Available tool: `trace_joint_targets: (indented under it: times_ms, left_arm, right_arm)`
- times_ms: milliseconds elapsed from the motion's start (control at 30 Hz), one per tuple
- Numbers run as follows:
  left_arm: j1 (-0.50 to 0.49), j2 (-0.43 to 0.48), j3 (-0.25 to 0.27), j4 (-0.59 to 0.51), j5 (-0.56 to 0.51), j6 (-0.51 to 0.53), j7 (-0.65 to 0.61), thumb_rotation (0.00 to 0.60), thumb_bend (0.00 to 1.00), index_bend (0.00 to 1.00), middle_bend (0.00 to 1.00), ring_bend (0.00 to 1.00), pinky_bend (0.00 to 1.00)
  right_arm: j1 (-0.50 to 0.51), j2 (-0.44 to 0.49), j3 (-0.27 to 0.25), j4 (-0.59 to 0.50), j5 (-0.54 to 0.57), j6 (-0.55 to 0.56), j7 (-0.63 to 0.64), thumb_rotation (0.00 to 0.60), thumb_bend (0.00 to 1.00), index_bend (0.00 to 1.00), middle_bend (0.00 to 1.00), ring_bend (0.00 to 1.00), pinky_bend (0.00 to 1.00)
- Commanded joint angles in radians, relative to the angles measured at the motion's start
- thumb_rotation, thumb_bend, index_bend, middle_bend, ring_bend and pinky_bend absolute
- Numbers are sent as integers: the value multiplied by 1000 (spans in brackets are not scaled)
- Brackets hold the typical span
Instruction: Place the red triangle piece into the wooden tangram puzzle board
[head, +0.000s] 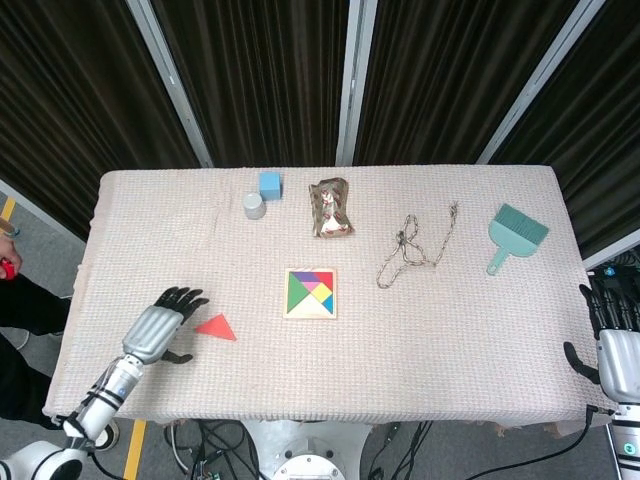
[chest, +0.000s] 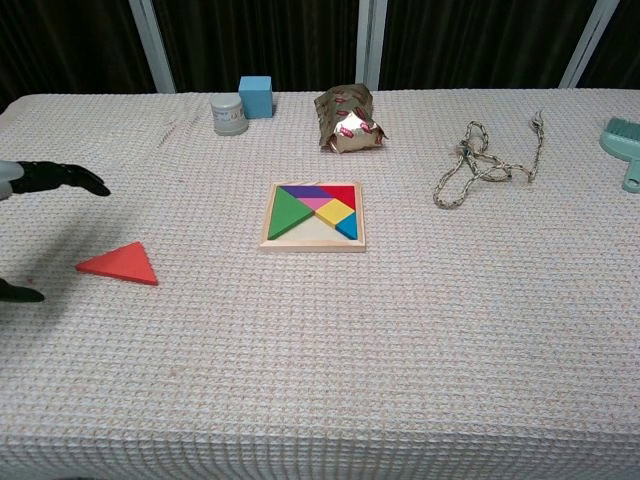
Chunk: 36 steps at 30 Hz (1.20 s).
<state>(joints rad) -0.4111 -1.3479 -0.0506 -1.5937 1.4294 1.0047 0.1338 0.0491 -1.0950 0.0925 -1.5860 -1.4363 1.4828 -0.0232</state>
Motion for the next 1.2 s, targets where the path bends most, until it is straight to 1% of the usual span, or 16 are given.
trace_joint_targets:
  times_ms: [33,133,333,467,633,800,933,1200]
  left_arm:
    - [-26,-28,-9,23,-19,-28,-8,600,36,173,77,0,0]
    - [-51,-46,-14,41,-34,-57,-6,600,36,206,87,0,0]
    - [-96,-62,-26,52,-79,-106,37,600,37,211,87,0,0]
    - [-119,-63,-38,55,-148,-137,81,600,42,216,88,0,0]
    - [-143,-50,-35,31,-259,-179,164,600,55,217,88,0,0]
    - [-154,-46,-28,9,-317,-174,198,600,67,228,94,0,0]
    - [-162,-47,-28,-3,-355,-165,213,600,109,239,101,0,0]
    - [-178,-47,-20,-20,-382,-156,224,600,129,247,103,0,0]
  right_arm:
    - [2,-3,-1,5,5,-8,2,600,226,0,0,0,0]
    - [3,-8,-5,12,11,-21,6,600,227,0,0,0,0]
    - [4,-6,-5,12,12,-23,5,600,228,0,0,0,0]
    - [2,-4,-6,10,13,-21,5,600,227,0,0,0,0]
    - [1,-3,-3,11,14,-18,8,600,227,0,0,0,0]
    - [2,-1,-4,11,17,-23,9,600,227,0,0,0,0]
    - [3,-3,-4,13,16,-23,11,600,228,0,0,0,0]
    - [1,-4,-3,17,18,-22,15,600,227,0,0,0,0]
